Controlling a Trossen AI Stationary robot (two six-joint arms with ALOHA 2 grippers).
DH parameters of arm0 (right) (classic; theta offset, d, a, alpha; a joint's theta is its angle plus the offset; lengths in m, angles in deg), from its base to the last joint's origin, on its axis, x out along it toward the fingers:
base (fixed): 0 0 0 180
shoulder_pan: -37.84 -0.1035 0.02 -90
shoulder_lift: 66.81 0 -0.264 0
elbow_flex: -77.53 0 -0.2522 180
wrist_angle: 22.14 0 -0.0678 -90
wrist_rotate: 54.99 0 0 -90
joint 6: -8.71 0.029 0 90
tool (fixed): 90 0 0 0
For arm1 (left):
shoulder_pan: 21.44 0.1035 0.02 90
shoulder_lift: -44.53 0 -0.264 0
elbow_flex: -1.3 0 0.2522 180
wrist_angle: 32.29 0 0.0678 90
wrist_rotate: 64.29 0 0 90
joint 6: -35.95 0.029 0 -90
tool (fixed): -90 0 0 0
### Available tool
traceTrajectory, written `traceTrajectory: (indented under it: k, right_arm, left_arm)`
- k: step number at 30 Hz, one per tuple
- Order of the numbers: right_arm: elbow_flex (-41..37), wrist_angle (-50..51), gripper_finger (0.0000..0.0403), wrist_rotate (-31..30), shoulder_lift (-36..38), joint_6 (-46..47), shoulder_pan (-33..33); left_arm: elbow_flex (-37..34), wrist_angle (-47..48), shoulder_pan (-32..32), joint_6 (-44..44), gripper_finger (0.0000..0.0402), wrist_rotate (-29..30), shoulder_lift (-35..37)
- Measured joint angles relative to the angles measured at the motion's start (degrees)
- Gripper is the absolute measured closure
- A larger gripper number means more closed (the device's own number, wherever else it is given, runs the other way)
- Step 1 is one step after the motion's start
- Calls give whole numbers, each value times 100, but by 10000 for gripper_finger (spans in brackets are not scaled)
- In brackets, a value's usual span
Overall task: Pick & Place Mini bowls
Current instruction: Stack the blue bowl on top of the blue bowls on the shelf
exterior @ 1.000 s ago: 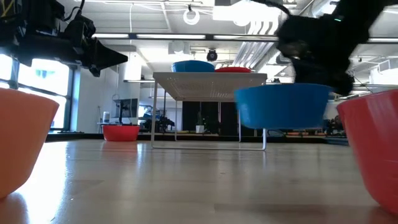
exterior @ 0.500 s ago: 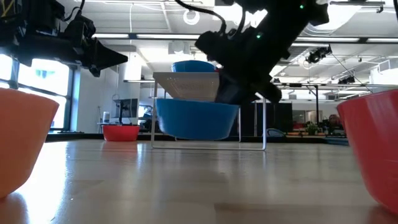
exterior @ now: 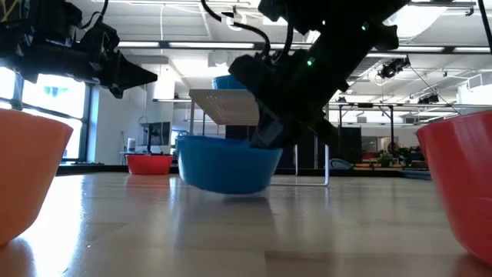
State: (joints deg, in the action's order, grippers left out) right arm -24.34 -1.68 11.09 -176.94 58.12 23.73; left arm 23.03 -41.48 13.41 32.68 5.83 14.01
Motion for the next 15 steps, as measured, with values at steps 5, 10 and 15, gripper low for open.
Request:
traceTrajectory:
  k: [5, 10, 15]
  right_arm:
    - [-3, -183, 386, -164, -43, -32, 0]
    - [5, -348, 338, -159, 63, -403, 0]
    - [8, 33, 306, -51, 584, -1540, -87]
  left_arm:
    - [0, 2, 0, 0, 401, -50, 0]
    - [0, -5, 0, 0, 401, -21, 0]
    - [57, 34, -2, -3, 401, -47, 0]
